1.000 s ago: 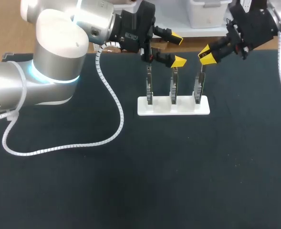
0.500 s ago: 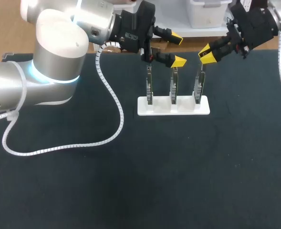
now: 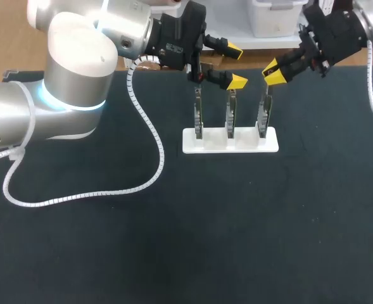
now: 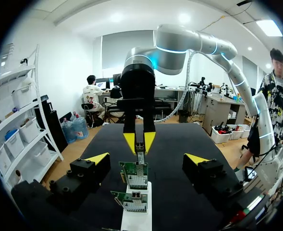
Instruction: Pick up the optical module with the left hand, and insert it into the network port with the right hand.
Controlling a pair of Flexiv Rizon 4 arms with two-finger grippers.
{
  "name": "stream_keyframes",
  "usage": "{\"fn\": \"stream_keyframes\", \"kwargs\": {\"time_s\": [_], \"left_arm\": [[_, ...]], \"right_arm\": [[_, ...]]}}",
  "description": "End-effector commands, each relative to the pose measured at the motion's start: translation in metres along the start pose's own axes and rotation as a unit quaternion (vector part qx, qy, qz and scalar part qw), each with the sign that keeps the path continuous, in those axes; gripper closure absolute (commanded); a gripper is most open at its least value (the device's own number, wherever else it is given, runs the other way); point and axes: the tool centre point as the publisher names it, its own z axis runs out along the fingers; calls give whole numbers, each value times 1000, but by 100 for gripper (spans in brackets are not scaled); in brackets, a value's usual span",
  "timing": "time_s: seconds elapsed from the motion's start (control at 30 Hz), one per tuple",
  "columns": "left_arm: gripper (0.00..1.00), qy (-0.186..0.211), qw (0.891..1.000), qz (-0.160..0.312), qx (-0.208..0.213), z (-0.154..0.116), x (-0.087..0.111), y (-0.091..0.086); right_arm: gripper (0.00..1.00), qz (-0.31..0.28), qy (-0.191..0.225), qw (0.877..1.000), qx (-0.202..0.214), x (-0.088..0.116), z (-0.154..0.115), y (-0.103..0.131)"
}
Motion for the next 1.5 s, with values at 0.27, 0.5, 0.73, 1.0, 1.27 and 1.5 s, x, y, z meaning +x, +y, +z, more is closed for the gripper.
{"fn": "stream_keyframes", "kwargs": {"time_s": [0.27, 0.5, 0.73, 1.0, 1.27, 1.5], "left_arm": [[0, 1, 1000, -1, -2, 0, 0, -1], [0, 1, 1000, -1, -2, 0, 0, -1], [0, 1, 1000, -1, -2, 0, 0, -1], [0, 1, 1000, -1, -2, 0, 0, -1], [0, 1, 1000, -1, -2, 0, 0, -1], [0, 1, 1000, -1, -2, 0, 0, -1]], "right_arm": [[100, -8, -1, 1000, 14, -4, -4, 0], [100, 17, -16, 1000, 15, 2, -5, -1], [100, 19, -15, 1000, 15, 4, -5, 0], [100, 16, -21, 1000, 10, 1, -3, 1], [100, 21, -16, 1000, 7, 6, 1, -2], [100, 19, -21, 1000, 5, 2, 1, -3]]}}
